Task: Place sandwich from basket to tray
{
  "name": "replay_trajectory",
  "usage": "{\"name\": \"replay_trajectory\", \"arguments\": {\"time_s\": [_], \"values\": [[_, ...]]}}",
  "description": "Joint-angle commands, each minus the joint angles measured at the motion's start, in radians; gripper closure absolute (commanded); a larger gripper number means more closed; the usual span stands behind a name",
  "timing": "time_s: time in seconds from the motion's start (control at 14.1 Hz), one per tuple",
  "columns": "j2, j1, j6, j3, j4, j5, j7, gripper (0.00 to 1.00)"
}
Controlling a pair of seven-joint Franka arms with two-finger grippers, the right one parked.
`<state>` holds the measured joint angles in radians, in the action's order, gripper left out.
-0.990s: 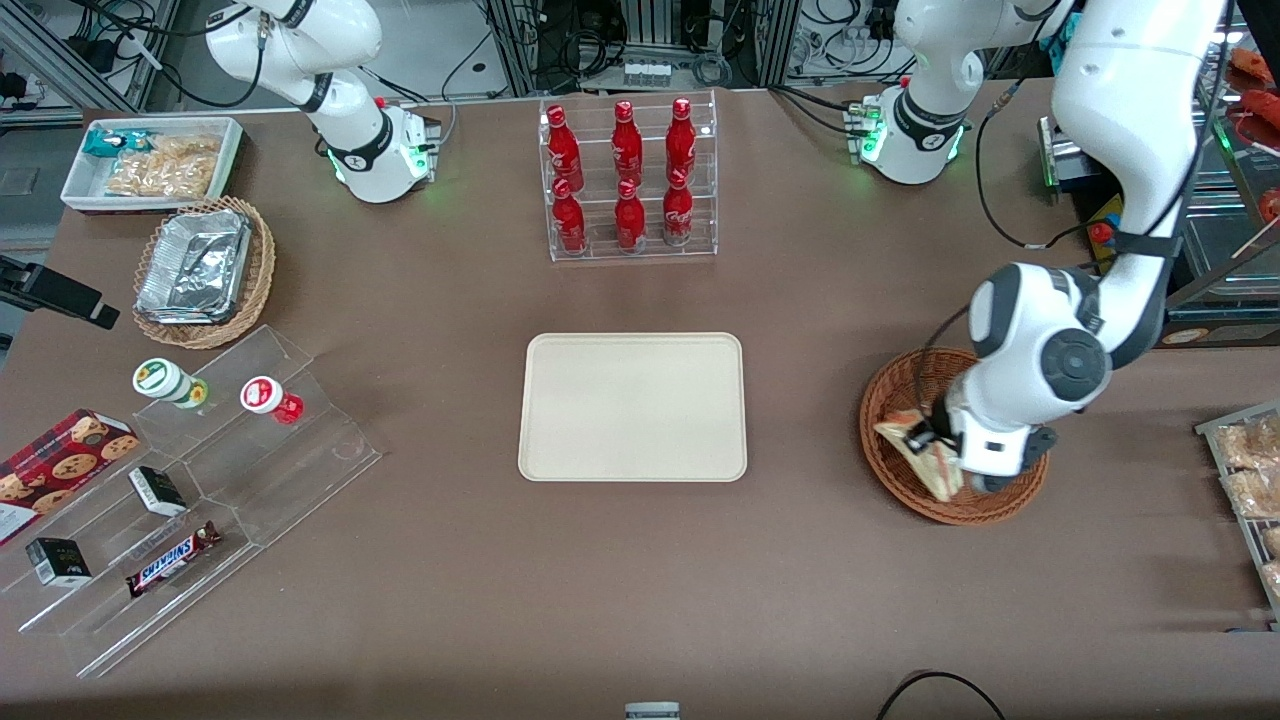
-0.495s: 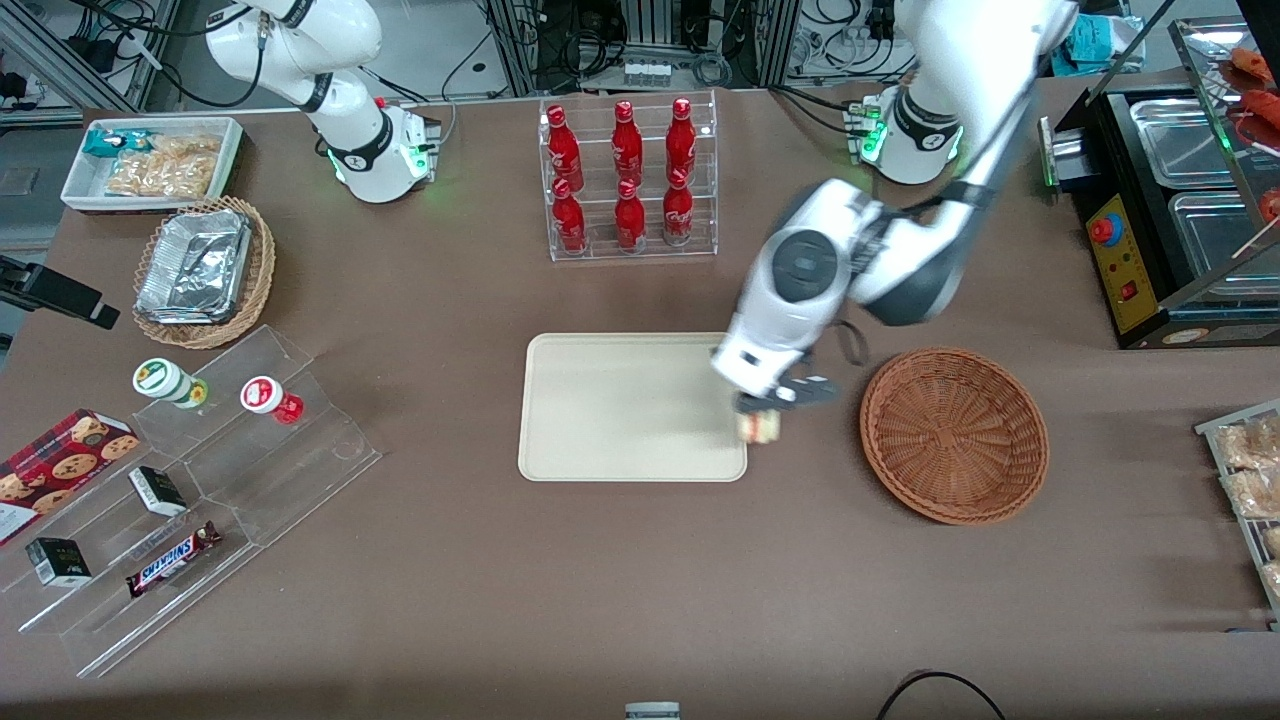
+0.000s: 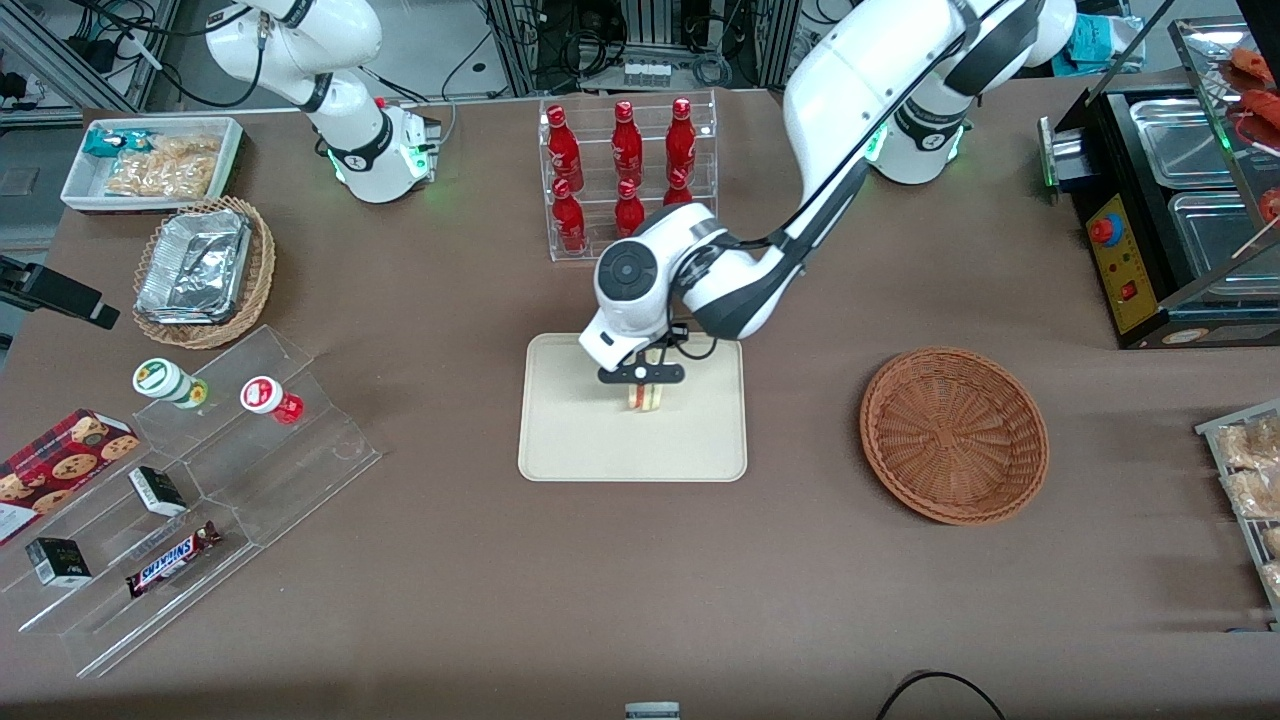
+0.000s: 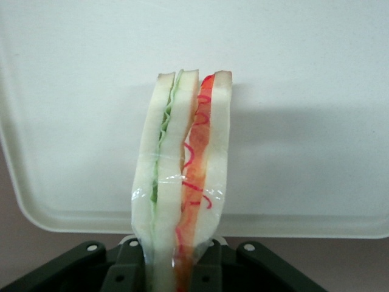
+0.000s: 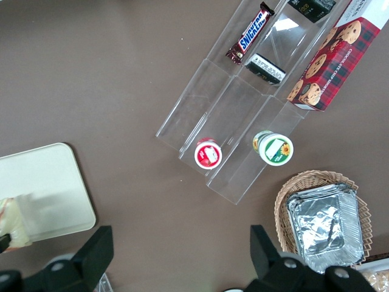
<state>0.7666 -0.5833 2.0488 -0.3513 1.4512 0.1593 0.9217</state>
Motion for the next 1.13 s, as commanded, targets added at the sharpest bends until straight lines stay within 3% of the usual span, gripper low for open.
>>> {"name": "replay_trajectory", "arguments": {"time_s": [0.0, 0.14, 0.28, 0.35, 0.42, 0.64, 1.06], "values": [[0.069, -0.030, -0.025, 0.012, -0.136, 0.022, 0.020, 0.71], [0.095, -0.027, -0.025, 0.012, -0.192, 0.022, 0.020, 0.70], [0.105, -0.021, -0.021, 0.014, -0.201, 0.022, 0.020, 0.54], [0.105, -0.020, -0.021, 0.032, -0.201, 0.022, 0.019, 0.39], [0.103, -0.023, -0.019, 0.058, -0.201, 0.022, 0.013, 0.00], [0.027, -0.010, -0.054, 0.074, -0.187, 0.012, 0.003, 0.00], [-0.372, 0.287, -0.513, 0.067, -0.040, -0.020, -0.297, 0.00]]}}
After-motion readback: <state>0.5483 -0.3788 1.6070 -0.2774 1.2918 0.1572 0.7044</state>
